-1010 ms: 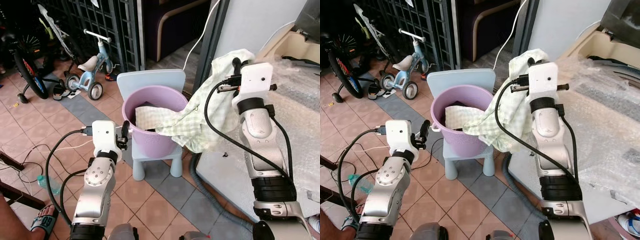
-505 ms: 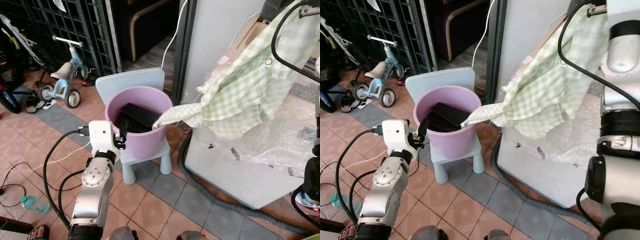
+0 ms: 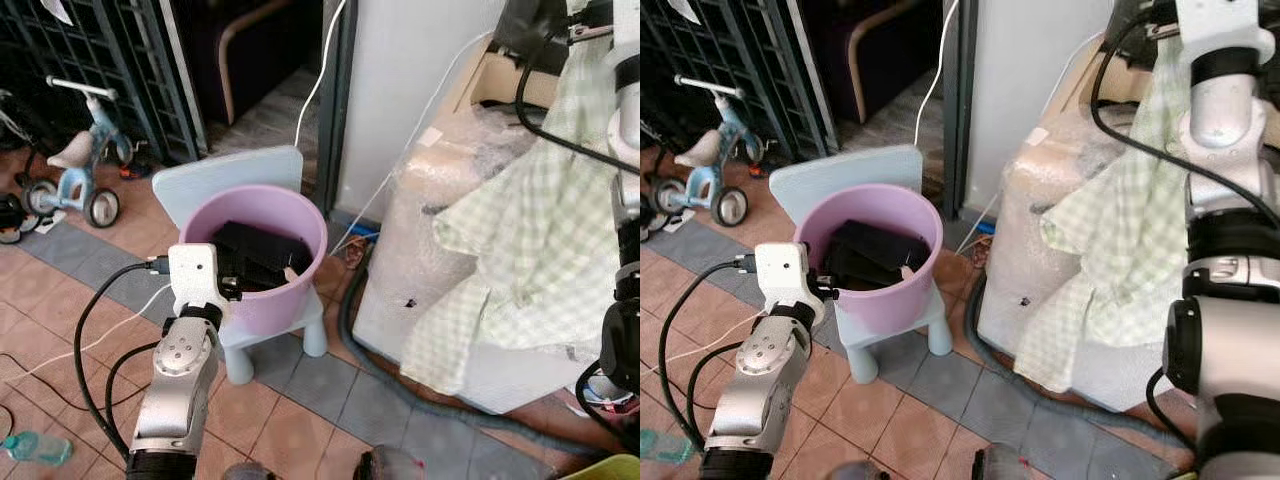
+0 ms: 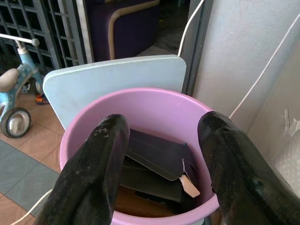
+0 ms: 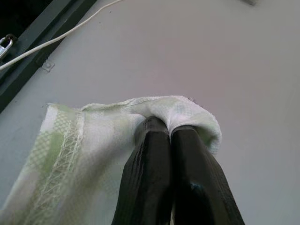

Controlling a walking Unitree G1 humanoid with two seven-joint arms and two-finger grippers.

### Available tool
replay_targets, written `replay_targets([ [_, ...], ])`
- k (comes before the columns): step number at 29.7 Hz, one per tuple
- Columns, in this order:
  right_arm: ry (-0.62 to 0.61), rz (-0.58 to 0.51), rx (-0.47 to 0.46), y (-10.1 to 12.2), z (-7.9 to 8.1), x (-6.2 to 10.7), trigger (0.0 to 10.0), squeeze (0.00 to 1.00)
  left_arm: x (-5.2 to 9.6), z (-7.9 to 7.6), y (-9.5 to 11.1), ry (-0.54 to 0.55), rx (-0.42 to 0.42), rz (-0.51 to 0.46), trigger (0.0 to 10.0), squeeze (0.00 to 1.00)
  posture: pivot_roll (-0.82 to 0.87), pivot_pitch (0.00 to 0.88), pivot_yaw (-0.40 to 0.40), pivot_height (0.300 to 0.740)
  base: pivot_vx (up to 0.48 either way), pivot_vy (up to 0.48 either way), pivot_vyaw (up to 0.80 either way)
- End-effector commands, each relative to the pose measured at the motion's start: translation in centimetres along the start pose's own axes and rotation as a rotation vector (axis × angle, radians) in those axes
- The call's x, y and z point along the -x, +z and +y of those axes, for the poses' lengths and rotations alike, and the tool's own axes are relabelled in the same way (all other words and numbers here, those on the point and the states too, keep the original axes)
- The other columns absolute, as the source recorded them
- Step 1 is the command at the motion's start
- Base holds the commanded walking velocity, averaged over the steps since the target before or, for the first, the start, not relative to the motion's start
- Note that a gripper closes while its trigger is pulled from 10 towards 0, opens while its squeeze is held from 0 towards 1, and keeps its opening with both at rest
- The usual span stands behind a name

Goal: Clothes washing

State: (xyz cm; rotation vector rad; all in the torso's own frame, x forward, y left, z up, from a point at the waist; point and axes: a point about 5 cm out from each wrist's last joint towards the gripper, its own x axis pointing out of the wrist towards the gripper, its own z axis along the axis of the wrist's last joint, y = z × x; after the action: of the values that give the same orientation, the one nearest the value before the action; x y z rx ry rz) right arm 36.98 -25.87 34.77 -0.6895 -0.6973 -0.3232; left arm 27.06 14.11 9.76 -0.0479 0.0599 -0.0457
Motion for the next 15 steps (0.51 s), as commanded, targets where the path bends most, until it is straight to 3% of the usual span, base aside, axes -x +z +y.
replay_targets([
  [1,-0.028,0.003,0.013,-0.2,-1.3,-0.3,10.0,0.0,-0.1,-0.9,0.0,-0.033,0.004,0.002,10.0,0.0,-0.04,0.054,0.019,0.74,0.36,0.0,0.0],
  [9,-0.039,0.1,0.034,-0.8,-1.9,-1.5,10.0,0.0,0.1,-0.9,-0.2,-0.031,0.003,0.012,10.0,0.0,-0.04,0.053,0.014,0.74,0.367,0.0,0.0],
  [11,-0.067,0.168,0.015,-1.2,-2.9,-2.1,10.0,0.0,0.1,-0.9,-0.2,-0.028,0.002,0.011,10.0,0.0,-0.03,0.051,0.011,0.74,0.356,0.0,-0.68],
  [15,-0.088,0.184,-0.002,-1.1,-3.6,-2.5,10.0,0.0,0.1,-0.8,-0.2,-0.026,0.001,0.01,10.0,0.0,-0.03,0.051,0.01,0.74,0.355,0.0,-0.8],
])
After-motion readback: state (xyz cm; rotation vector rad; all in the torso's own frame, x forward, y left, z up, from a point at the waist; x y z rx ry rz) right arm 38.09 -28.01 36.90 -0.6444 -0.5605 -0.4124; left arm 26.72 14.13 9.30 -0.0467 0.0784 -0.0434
